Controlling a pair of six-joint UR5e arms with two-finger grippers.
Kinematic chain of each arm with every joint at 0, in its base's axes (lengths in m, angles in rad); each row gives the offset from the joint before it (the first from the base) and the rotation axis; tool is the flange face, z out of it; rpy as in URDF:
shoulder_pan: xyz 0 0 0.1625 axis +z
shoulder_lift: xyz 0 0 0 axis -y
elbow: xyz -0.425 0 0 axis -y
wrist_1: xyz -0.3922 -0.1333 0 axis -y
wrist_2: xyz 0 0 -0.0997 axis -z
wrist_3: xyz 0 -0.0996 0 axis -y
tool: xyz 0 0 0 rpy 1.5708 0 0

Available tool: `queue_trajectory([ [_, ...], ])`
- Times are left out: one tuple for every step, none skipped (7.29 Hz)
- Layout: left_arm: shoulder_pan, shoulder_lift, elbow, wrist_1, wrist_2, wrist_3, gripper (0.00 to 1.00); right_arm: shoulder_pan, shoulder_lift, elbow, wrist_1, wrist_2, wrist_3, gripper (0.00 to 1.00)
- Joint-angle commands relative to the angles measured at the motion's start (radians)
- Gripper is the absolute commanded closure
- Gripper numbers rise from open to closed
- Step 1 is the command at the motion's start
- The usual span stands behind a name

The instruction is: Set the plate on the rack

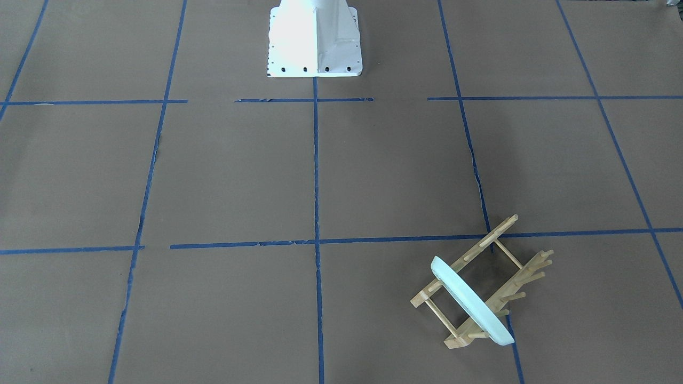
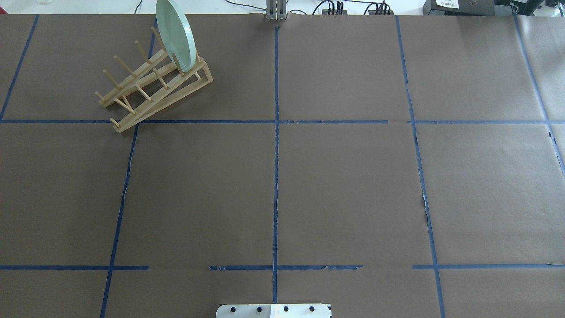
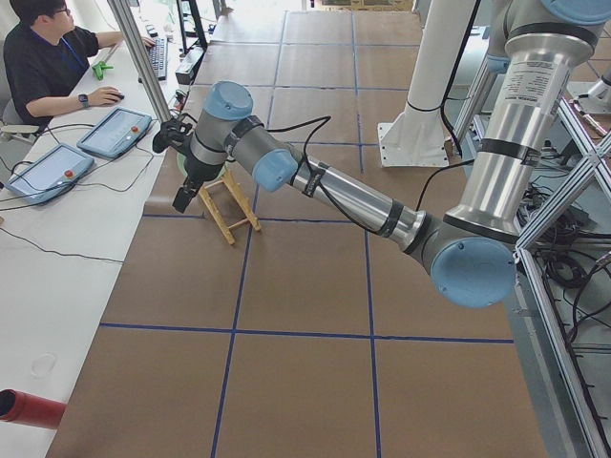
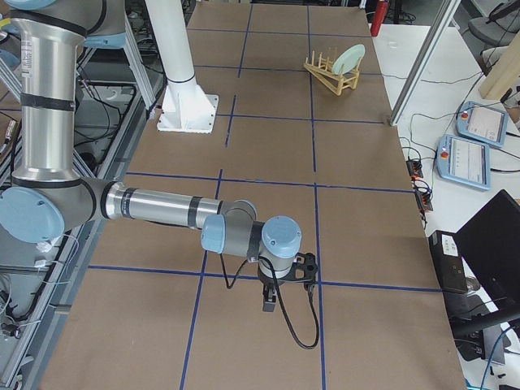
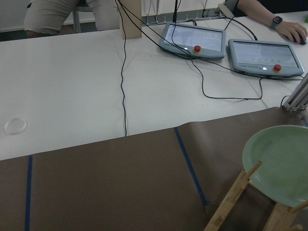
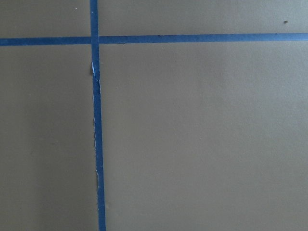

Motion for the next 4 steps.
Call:
queue_trajectory([
  [-0.066,-0.005,0.062,0.225,-0.002,0.265,0.0,0.001,0.0,0.0,0.0,0.0,0.001,0.0],
  [-0.092,0.022,0.114,0.266,-0.047,0.275,0.0,0.001,0.0,0.0,0.0,0.0,0.001,0.0],
  [-0.108,0.075,0.171,0.265,-0.131,0.287,0.0,-0.001,0.0,0.0,0.0,0.0,-0.001,0.0],
  [-0.126,0.162,0.19,0.259,-0.175,0.348,0.0,0.001,0.0,0.0,0.0,0.0,-0.001,0.0],
])
